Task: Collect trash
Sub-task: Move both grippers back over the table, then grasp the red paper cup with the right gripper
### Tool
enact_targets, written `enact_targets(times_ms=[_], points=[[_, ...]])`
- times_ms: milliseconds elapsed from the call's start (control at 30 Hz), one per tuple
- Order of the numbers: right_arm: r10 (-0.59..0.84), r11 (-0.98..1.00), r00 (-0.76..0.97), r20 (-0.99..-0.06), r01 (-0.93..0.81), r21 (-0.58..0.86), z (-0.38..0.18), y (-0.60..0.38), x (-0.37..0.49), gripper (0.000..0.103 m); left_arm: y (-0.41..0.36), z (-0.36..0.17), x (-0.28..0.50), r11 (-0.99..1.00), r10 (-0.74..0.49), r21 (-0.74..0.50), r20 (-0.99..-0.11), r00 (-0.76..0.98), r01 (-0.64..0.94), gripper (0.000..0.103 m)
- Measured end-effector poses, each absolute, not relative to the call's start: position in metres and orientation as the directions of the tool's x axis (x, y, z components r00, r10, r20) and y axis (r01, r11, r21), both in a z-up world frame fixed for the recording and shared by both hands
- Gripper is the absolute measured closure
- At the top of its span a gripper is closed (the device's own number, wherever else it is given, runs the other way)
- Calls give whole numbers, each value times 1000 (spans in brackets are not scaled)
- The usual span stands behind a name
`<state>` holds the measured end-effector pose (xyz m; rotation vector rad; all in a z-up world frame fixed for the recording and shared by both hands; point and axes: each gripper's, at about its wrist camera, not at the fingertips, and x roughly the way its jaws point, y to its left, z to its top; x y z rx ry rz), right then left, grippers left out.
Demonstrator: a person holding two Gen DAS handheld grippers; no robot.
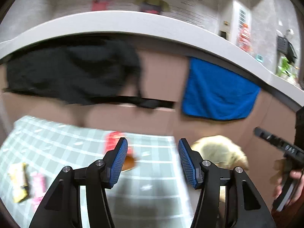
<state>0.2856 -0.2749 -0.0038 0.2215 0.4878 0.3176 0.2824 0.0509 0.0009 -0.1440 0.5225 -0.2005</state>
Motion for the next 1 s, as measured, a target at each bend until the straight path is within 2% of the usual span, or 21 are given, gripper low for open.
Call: enact_targets(times_ms=[100, 267, 333, 533, 733, 1000], points=[[394, 912, 825, -406, -296, 284, -1, -244, 285, 65, 111, 0, 261, 978, -132, -204, -483, 865, 35, 47], [458, 888, 771, -443, -374, 268, -6, -186, 290, 65, 213, -12, 229, 952, 31, -249, -494, 869, -176, 47], [487, 873, 746, -454, -409, 265, -10, -159, 291, 65, 243, -22, 220, 935, 57, -274, -512, 857, -225, 47], [535, 840, 666, -519, -487, 241, -28, -81, 296, 65, 294, -53, 204, 904, 64, -325, -540, 839, -279, 47], [436, 874, 682, -588, -478, 93, -45, -20, 335, 65, 318, -75, 193, 885, 30, -371, -558, 829, -282, 47], [337, 926, 657, -675, -360, 112, -78, 3, 412, 62, 344, -86, 176, 858, 27, -407, -572, 820, -312, 47]])
